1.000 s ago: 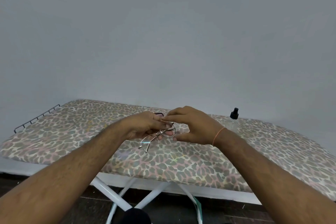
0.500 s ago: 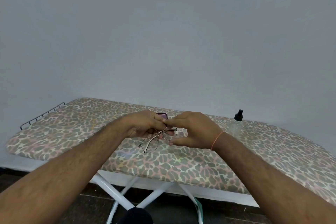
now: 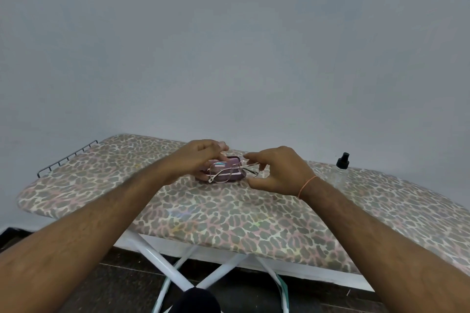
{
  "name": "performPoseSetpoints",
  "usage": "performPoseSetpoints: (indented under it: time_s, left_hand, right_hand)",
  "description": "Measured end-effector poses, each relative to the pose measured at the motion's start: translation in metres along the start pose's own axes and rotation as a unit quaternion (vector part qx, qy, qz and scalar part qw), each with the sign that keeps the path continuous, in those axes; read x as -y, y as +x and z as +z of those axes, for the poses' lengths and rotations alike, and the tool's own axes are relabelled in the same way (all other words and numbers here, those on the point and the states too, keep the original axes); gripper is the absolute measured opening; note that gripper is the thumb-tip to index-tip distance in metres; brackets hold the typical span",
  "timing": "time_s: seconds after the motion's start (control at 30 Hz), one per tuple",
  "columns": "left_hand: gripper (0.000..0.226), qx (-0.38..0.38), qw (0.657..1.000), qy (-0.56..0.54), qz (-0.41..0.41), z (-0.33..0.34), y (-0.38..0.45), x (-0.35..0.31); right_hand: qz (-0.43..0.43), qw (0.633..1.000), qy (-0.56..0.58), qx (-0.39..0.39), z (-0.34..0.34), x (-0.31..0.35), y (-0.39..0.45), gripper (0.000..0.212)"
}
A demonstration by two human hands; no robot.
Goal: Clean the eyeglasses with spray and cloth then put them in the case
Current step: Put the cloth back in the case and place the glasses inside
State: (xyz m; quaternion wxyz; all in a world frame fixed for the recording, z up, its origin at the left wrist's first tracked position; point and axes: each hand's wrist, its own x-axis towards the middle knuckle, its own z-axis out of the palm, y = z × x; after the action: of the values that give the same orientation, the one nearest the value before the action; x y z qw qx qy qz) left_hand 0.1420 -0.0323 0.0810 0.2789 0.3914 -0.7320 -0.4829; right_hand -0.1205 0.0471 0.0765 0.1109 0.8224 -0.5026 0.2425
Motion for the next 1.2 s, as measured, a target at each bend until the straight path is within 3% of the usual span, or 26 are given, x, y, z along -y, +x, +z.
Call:
performPoseSetpoints:
  time_s: [0.1,0.27,0.47,0.67,1.2]
  left_hand:
    - [0.05,-0.032,0.99,0.112,0.081,-0.016,-0.002,0.018]
    - [0.075,-0.069,0.954,0.242,0.162,-0.022,-0.007,0.038]
    - [0.061,-0.116,0.916,0.31,0.227,-0.02,-0.001,0.049]
    - [0.057,-0.146,0.906,0.329,0.224,-0.026,0.007,0.055]
    - [0.058,-0.132,0.937,0.298,0.129,-0.031,0.03,0.08]
  right_hand:
    - [0.019,1.0,0.0,0.013,0.002,-0.002,0.004,0.072]
    - [0.04,0.999,-0.004,0.03,0.01,-0.006,0.011,0.071]
    - [0.06,0.997,0.002,0.038,0.024,-0.008,0.023,0.074]
    - [0.076,0.996,0.029,0.036,0.037,-0.016,0.035,0.063]
    - [0.122,0.987,0.084,0.063,0.078,-0.036,0.053,0.053]
